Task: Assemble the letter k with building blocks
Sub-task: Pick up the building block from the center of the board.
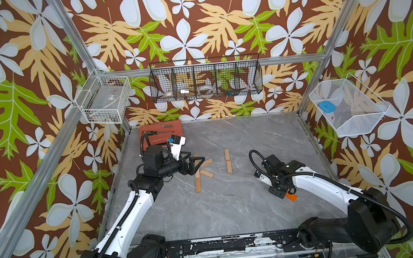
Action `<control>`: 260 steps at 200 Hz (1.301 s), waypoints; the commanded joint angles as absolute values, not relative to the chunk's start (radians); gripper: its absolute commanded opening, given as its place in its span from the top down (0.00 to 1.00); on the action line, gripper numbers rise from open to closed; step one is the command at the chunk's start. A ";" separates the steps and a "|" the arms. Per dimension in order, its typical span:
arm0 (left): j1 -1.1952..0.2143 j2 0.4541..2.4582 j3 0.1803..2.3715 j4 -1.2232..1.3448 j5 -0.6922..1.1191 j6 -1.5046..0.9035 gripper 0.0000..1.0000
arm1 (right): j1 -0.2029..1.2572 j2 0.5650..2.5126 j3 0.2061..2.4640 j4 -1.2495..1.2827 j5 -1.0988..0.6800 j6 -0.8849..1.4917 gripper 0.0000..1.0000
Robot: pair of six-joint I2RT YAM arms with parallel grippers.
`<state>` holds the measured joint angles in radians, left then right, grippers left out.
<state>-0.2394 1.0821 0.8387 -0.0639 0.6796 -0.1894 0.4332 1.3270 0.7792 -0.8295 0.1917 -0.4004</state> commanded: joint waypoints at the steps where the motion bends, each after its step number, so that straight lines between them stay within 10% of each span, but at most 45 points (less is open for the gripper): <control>1: -0.240 1.078 0.839 -0.048 0.664 -0.187 0.00 | 0.434 1.367 0.795 -0.815 0.204 -0.411 0.54; 260: -0.239 1.063 0.841 -0.074 0.603 -0.166 0.00 | 0.434 1.583 0.840 -0.796 0.187 -0.423 0.68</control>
<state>-0.2394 1.0698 0.8383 -0.0826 0.6067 -0.1783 0.4332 1.5894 0.8474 -0.7898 0.2119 -0.4191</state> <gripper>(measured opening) 0.999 0.316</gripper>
